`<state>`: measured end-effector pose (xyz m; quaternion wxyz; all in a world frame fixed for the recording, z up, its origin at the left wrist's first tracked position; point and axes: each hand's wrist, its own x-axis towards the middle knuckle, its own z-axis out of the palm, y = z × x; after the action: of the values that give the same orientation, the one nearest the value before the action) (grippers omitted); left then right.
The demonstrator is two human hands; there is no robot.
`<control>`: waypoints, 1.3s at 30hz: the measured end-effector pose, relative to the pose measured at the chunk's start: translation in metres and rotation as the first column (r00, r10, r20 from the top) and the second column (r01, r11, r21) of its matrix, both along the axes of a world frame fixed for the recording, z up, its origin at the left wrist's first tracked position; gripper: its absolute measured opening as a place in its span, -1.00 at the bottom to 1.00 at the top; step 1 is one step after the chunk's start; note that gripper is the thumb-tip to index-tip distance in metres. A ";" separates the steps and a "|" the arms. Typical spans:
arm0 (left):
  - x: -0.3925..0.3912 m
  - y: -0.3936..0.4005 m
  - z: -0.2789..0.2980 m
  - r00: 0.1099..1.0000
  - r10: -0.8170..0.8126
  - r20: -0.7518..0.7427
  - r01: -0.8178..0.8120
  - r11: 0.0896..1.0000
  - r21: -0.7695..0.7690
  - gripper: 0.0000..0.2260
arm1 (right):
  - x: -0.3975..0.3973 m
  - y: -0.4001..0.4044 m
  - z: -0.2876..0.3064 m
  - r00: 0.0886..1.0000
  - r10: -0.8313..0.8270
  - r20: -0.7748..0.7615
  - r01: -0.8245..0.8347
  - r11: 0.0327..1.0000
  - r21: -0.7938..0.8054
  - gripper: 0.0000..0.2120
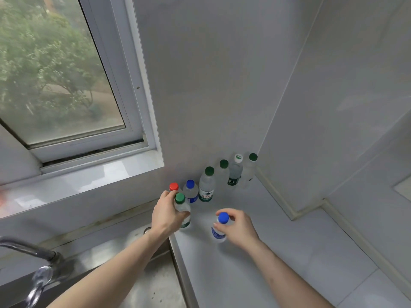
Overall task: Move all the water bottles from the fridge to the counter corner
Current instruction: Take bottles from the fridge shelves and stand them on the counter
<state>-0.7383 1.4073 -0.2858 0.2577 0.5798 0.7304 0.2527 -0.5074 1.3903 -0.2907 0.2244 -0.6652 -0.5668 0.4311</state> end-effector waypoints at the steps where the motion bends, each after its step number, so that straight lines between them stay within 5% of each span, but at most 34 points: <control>1: -0.001 0.002 0.000 1.000 0.004 -0.007 -0.004 1.000 0.001 -0.62 | -0.005 0.007 -0.002 1.000 0.003 -0.001 -0.003 1.000 -0.004 -0.77; 27: -0.013 0.011 -0.001 0.997 -0.061 -0.036 0.066 0.985 0.160 -0.66 | -0.080 0.069 -0.036 0.999 -0.005 -0.041 0.005 1.000 -0.006 -0.59; 39: -0.023 -0.024 0.019 0.995 -0.098 -0.003 0.097 0.980 0.175 -0.55 | -0.061 0.022 -0.014 0.999 -0.026 -0.032 0.027 0.999 0.033 -0.44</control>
<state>-0.7616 1.3832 -0.2672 0.2200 0.6346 0.6752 0.3048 -0.5681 1.4124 -0.3043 0.2498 -0.6619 -0.5615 0.4291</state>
